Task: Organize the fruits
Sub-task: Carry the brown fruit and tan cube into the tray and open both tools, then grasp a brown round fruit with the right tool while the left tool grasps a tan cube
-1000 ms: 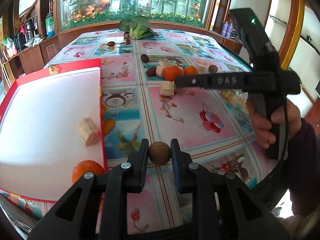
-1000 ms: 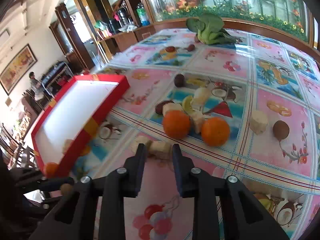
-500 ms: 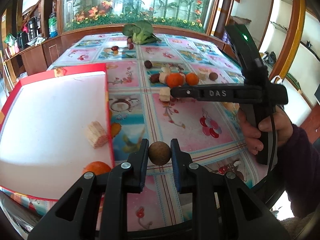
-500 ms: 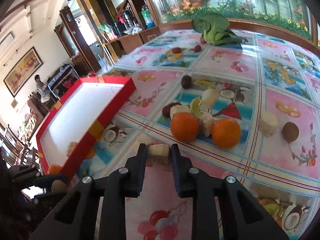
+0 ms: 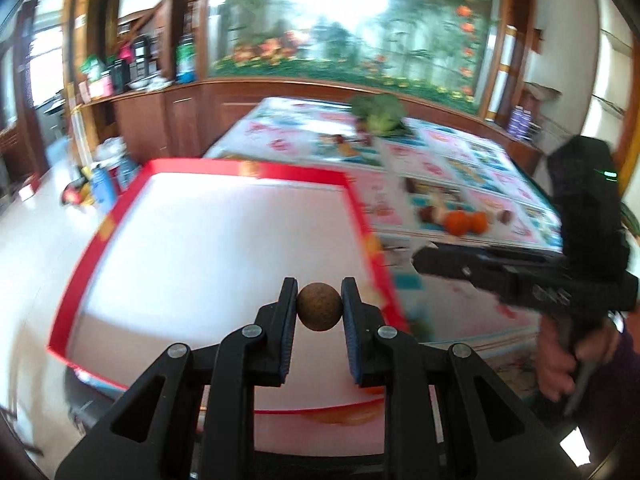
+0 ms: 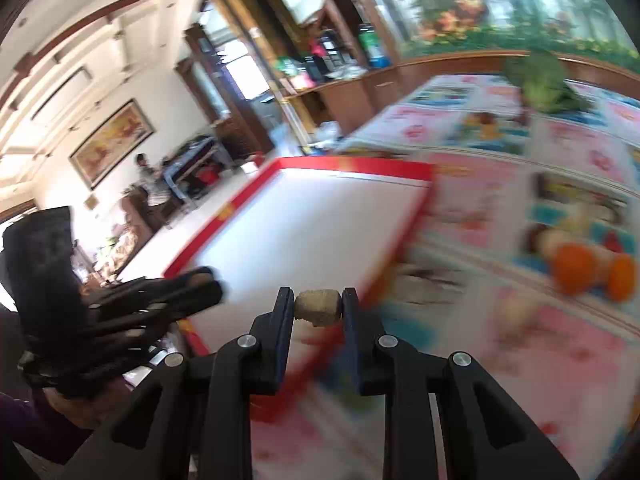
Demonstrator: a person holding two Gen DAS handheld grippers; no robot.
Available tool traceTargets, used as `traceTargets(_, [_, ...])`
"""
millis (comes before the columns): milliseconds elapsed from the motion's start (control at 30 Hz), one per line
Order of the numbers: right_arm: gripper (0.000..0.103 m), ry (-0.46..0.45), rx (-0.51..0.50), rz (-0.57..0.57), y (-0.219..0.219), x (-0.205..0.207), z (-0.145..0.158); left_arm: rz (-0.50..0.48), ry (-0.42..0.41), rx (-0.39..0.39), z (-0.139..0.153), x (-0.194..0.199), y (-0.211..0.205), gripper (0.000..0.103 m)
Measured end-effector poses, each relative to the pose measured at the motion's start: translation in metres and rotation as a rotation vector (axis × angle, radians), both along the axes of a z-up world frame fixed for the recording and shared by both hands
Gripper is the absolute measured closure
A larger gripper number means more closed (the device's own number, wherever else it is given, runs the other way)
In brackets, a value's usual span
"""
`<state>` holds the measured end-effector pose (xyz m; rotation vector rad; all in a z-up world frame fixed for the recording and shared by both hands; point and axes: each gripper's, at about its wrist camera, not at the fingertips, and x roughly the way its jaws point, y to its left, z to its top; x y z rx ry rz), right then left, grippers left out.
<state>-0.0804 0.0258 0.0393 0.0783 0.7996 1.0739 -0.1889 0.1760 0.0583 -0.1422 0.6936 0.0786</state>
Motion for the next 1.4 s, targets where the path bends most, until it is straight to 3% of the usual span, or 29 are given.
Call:
traceTargets(100, [0.080,-0.010,-0.007,0.033,0.027,-0.010,-0.001,0.065,0.017,0.018,-0.008,-0.004,0.018,0.079])
traceTargets(200, [0.080,-0.001,-0.078,0.058,0.051,-0.012,-0.011,0.116,0.046,0.051,-0.016,-0.005,0.029,0.079])
traceTargets(567, [0.077,0.072,-0.131,0.120,0.071,-0.008,-0.022,0.191,0.118,0.075,-0.038,-0.001,0.048,0.079])
traceTargets(700, [0.061,0.052,-0.138,0.140,0.068,-0.014,-0.019,0.210,0.135,0.078,-0.040,0.000,0.049,0.079])
traceTargets(733, [0.059,0.044,-0.138,0.136,0.067,-0.014,-0.018,0.216,0.139,0.081,-0.040,0.000,0.048,0.076])
traceTargets(867, [0.058,0.017,-0.076,0.099,0.055,-0.011,-0.010,0.248,0.122,0.115,-0.034,-0.002,0.044,0.045])
traceTargets(933, [0.058,0.022,-0.039,0.073,0.047,-0.006,-0.007,0.251,0.104,0.130,-0.029,-0.003,0.041,0.038])
traceTargets(1200, [0.057,-0.003,0.016,-0.067,0.001,0.018,0.005,0.168,0.031,0.176,-0.002,0.002,0.003,0.030])
traceTargets(1400, [0.057,-0.030,0.060,-0.277,-0.082,0.053,0.014,0.032,0.007,0.175,0.013,0.021,-0.041,0.025])
